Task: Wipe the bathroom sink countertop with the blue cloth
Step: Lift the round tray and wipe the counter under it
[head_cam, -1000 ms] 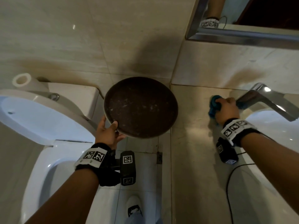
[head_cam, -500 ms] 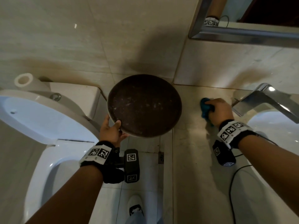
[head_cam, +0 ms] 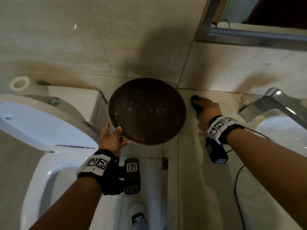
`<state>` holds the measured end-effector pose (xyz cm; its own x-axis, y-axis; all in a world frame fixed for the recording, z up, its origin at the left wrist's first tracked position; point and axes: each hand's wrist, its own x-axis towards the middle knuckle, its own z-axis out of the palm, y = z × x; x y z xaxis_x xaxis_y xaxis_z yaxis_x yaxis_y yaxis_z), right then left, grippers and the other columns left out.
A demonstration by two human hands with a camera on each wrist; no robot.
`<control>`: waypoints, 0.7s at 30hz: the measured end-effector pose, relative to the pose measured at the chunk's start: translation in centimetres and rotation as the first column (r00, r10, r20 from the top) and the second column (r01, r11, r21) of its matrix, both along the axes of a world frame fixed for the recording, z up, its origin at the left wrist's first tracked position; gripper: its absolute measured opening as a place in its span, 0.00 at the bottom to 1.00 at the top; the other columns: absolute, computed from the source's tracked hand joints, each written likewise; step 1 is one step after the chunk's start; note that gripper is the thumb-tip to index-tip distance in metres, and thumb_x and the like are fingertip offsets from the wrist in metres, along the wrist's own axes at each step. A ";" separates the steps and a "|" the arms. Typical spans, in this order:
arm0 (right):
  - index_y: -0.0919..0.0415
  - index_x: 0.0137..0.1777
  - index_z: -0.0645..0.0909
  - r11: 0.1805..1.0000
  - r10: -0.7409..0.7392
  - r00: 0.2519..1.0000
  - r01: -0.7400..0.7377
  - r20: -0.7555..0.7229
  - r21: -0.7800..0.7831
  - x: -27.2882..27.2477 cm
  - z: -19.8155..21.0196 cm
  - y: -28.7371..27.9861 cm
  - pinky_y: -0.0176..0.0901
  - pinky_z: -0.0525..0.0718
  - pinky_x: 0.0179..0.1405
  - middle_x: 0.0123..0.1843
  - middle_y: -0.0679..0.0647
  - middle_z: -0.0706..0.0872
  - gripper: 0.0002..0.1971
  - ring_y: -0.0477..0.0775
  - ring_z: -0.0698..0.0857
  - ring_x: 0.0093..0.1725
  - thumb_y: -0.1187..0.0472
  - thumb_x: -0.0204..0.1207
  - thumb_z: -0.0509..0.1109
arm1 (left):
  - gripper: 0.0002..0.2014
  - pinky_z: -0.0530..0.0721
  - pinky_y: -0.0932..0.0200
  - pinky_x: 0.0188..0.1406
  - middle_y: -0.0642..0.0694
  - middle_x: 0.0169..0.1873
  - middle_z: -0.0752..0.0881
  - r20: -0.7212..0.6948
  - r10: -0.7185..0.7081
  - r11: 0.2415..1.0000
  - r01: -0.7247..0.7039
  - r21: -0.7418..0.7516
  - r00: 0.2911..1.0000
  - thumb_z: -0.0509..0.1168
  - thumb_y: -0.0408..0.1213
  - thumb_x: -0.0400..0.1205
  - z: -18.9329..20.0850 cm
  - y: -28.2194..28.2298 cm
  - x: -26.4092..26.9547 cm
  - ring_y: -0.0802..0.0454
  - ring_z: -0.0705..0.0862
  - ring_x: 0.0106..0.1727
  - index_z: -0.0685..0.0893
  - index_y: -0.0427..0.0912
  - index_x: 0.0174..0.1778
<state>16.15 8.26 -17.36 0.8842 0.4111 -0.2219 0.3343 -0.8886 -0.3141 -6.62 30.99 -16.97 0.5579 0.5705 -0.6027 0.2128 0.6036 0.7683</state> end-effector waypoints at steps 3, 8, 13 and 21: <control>0.59 0.70 0.77 0.976 0.167 0.986 -0.164 -0.004 0.142 -2.3 -0.7 -0.5 0.30 0.62 0.72 0.76 0.60 0.72 0.28 0.61 0.73 0.73 0.77 0.70 0.65 | 0.28 0.84 0.45 0.44 0.36 0.70 0.76 0.004 -0.005 1.000 0.005 -0.009 1.000 0.55 0.28 0.86 0.2 0.2 0.0 0.40 0.83 0.56 0.61 0.54 0.80; 0.65 0.65 0.81 0.975 -0.082 0.991 0.059 0.102 0.213 0.6 0.4 -2.5 0.45 0.68 0.75 0.68 0.66 0.80 0.23 0.68 0.78 0.66 0.74 0.69 0.69 | 0.27 0.84 0.46 0.43 0.36 0.71 0.76 0.008 -0.010 1.000 0.010 0.001 1.000 0.55 0.28 0.86 0.1 0.4 0.0 0.39 0.82 0.58 0.62 0.54 0.80; 0.56 0.78 0.65 0.963 -0.193 0.981 0.185 -0.023 -0.198 4.6 0.2 -2.8 0.55 0.64 0.76 0.79 0.62 0.65 0.30 0.71 0.67 0.74 0.64 0.75 0.68 | 0.27 0.85 0.48 0.41 0.37 0.71 0.76 0.017 -0.012 1.000 0.012 -0.005 1.000 0.56 0.29 0.85 -0.4 0.3 -0.1 0.40 0.83 0.57 0.62 0.55 0.79; 0.55 0.74 0.72 0.985 0.170 0.985 -0.170 0.040 -0.011 3.7 -1.5 0.0 0.47 0.58 0.81 0.79 0.59 0.67 0.26 0.67 0.68 0.75 0.72 0.76 0.63 | 0.27 0.84 0.45 0.48 0.36 0.71 0.75 0.020 -0.014 1.000 0.014 0.009 1.000 0.55 0.28 0.85 -0.6 0.3 -0.1 0.39 0.82 0.58 0.62 0.53 0.80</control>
<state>19.81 8.22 -18.83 0.8097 0.5548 -0.1912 0.4930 -0.8199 -0.2910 -6.74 31.34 -17.52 0.5779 0.5681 -0.5860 0.2053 0.5937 0.7781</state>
